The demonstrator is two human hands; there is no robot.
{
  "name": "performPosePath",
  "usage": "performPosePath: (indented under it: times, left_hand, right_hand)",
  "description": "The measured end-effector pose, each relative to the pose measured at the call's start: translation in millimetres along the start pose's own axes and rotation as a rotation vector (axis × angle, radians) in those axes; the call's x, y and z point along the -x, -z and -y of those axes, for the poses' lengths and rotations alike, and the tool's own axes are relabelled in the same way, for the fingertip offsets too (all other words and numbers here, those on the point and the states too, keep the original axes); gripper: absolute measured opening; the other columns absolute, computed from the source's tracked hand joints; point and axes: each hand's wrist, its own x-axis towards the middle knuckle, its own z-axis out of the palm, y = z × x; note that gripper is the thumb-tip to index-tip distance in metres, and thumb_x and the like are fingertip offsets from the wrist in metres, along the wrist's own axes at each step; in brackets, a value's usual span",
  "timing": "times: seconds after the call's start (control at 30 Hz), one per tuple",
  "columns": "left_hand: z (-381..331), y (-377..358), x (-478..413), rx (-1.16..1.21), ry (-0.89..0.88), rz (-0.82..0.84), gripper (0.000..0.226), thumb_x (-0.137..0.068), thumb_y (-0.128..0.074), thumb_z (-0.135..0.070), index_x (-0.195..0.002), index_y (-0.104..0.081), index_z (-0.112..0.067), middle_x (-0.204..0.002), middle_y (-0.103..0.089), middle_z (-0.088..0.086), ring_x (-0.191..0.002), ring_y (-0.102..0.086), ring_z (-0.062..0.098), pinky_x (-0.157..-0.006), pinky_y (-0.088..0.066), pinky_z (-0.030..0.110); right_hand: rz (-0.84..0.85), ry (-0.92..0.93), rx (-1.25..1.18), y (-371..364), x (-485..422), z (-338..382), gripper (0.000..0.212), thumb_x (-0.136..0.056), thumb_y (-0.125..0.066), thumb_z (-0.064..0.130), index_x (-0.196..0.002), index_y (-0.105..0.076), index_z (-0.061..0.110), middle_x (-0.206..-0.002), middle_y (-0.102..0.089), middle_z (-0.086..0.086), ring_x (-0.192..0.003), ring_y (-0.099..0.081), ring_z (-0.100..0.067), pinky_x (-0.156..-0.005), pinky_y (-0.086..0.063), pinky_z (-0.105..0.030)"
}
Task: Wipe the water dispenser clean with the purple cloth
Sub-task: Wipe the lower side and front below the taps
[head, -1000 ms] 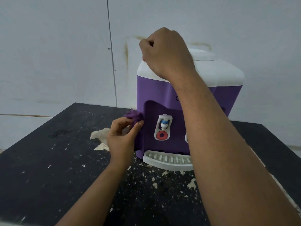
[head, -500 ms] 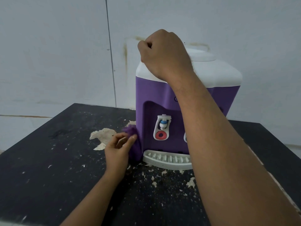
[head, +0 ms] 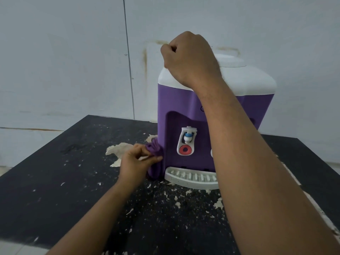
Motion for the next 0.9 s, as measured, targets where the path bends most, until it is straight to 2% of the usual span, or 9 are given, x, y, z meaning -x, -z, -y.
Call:
performPosePath:
  times: [0.1,0.17,0.23,0.43,0.6,0.67,0.77,0.83,0.9]
  left_hand:
    - [5,6,-1,-0.155,0.065,0.048,0.024,-0.069,-0.094,0.005,-0.074,-0.073,-0.007,-0.097,-0.076,0.016,-0.095,-0.076,0.031,-0.09,-0.065,0.041]
    - [-4,8,-8,-0.21,-0.023,0.048,0.03,-0.064,-0.097,0.003,-0.066,-0.07,-0.01,-0.09,-0.073,0.005,-0.086,-0.074,0.023,-0.086,-0.065,0.036]
    - [-11,9,-14,-0.176,-0.088,0.037,0.033,-0.063,-0.098,0.001,-0.063,-0.07,-0.017,-0.086,-0.071,-0.007,-0.082,-0.072,0.012,-0.081,-0.063,0.023]
    - [7,14,-13,-0.349,-0.027,0.147,0.039,-0.058,-0.102,-0.005,-0.056,-0.069,-0.026,-0.077,-0.068,-0.012,-0.069,-0.065,0.004,-0.07,-0.056,0.013]
    - [23,8,0,-0.548,-0.138,0.15,0.032,-0.06,-0.103,-0.013,-0.057,-0.073,-0.022,-0.074,-0.064,-0.007,-0.065,-0.063,0.013,-0.065,-0.06,0.025]
    - [23,5,4,-0.623,-0.222,0.145,0.033,-0.063,-0.102,-0.012,-0.057,-0.07,-0.02,-0.074,-0.062,-0.008,-0.064,-0.059,0.01,-0.062,-0.057,0.024]
    - [19,2,11,-0.507,-0.147,0.062,0.035,-0.068,-0.098,-0.009,-0.061,-0.069,-0.026,-0.082,-0.066,-0.009,-0.073,-0.064,0.008,-0.07,-0.056,0.019]
    - [11,0,10,-0.265,-0.048,-0.004,0.027,-0.074,-0.094,-0.003,-0.069,-0.072,-0.02,-0.094,-0.076,-0.003,-0.09,-0.074,0.011,-0.084,-0.063,0.025]
    - [-5,-4,4,-0.113,-0.053,-0.076,0.019,-0.078,-0.09,-0.004,-0.079,-0.073,-0.011,-0.1,-0.079,-0.001,-0.098,-0.076,0.013,-0.089,-0.064,0.029]
  right_hand:
    - [-0.008,-0.002,0.011,0,1,0,0.033,-0.096,-0.047,0.025,-0.068,-0.048,0.008,-0.094,-0.076,-0.025,-0.065,-0.047,-0.022,-0.058,-0.035,-0.033]
    - [0.001,-0.009,0.01,0,1,-1,0.037,-0.096,-0.047,0.026,-0.072,-0.054,-0.001,-0.097,-0.079,-0.022,-0.065,-0.046,-0.023,-0.059,-0.037,-0.034]
    - [0.011,-0.011,0.011,1,1,-1,0.04,-0.097,-0.046,0.025,-0.077,-0.059,-0.007,-0.099,-0.08,-0.021,-0.064,-0.045,-0.023,-0.058,-0.037,-0.034]
    - [0.012,-0.012,0.025,1,0,-1,0.04,-0.097,-0.047,0.026,-0.079,-0.062,-0.007,-0.098,-0.08,-0.02,-0.062,-0.045,-0.023,-0.057,-0.037,-0.033]
    - [0.006,-0.004,0.029,0,1,-1,0.04,-0.096,-0.047,0.025,-0.078,-0.063,-0.007,-0.095,-0.079,-0.021,-0.061,-0.046,-0.023,-0.056,-0.037,-0.033]
    - [0.004,-0.006,0.029,1,1,-1,0.041,-0.096,-0.047,0.026,-0.08,-0.064,-0.007,-0.095,-0.079,-0.021,-0.061,-0.045,-0.023,-0.057,-0.037,-0.034]
    - [0.013,-0.015,0.028,1,1,-1,0.041,-0.097,-0.047,0.026,-0.079,-0.064,-0.007,-0.096,-0.079,-0.021,-0.061,-0.045,-0.024,-0.057,-0.037,-0.034]
    - [0.017,-0.02,0.025,2,2,-1,0.041,-0.097,-0.047,0.026,-0.078,-0.062,-0.007,-0.096,-0.079,-0.021,-0.061,-0.045,-0.024,-0.057,-0.037,-0.034]
    - [0.016,-0.021,0.021,2,2,0,0.04,-0.097,-0.047,0.026,-0.078,-0.061,-0.008,-0.096,-0.079,-0.022,-0.062,-0.044,-0.024,-0.057,-0.037,-0.034]
